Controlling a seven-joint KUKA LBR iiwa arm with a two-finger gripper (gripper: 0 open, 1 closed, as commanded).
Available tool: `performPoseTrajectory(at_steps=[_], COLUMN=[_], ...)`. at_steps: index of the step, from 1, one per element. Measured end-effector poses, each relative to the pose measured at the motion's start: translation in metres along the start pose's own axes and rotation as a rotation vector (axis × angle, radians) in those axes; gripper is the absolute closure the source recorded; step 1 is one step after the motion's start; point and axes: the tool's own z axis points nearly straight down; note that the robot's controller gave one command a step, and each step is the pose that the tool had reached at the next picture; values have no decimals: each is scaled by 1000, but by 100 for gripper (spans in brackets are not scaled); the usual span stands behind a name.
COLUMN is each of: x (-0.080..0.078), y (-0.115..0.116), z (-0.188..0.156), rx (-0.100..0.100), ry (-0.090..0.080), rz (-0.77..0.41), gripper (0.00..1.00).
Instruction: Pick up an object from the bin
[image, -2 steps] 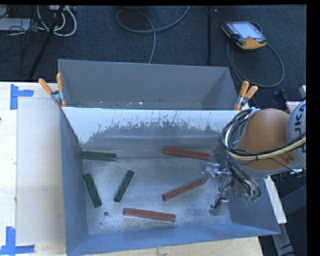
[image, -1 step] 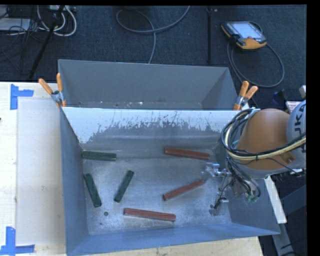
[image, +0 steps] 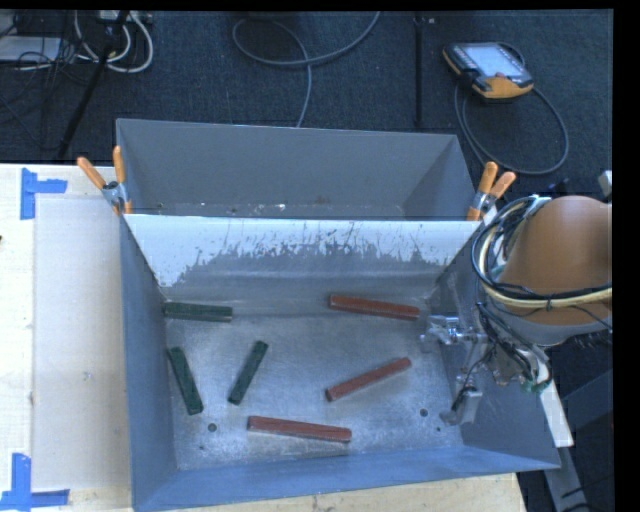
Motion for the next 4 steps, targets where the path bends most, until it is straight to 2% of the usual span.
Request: performPoseTrajectory(at_steps=[1,2,3,4], x=[-26,-36,-43,-43], y=[10,19,41,41], z=[16,86,111,111], rx=[5,2,1,1], ry=[-21,-11,-7,-6], rz=[-36,-49,-44,-45], gripper=[0,0,100,100])
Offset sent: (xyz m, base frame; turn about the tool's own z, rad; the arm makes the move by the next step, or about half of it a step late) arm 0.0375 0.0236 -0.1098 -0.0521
